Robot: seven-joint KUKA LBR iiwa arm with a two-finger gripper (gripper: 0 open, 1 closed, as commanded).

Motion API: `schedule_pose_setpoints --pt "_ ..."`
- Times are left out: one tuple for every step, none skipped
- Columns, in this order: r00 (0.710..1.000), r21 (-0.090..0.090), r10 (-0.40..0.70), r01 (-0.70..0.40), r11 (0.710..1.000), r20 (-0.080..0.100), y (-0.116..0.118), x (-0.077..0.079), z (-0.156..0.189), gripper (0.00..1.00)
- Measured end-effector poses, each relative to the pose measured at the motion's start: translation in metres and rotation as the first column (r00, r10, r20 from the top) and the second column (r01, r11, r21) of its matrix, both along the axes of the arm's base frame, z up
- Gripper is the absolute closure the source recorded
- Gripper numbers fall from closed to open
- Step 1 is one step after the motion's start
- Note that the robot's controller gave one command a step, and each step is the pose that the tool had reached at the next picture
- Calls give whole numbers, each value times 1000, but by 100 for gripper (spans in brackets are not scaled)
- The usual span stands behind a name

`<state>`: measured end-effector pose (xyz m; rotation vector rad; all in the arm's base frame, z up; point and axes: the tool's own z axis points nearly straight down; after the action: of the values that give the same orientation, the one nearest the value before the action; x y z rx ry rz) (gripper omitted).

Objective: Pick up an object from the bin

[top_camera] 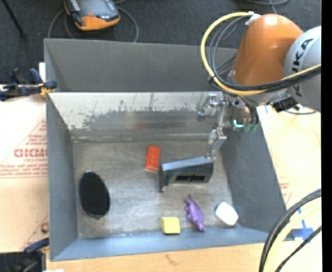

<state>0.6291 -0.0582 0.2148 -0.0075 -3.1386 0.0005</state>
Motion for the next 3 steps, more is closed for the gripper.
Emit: schedule_pose_setpoints --pt "1000 -1 1 -1 1000 8 0 1 5 0" --pt "998 1 -59 59 998 11 6 -17 -66 0" --pt "998 0 -57 57 998 2 6 -24 -109 0"
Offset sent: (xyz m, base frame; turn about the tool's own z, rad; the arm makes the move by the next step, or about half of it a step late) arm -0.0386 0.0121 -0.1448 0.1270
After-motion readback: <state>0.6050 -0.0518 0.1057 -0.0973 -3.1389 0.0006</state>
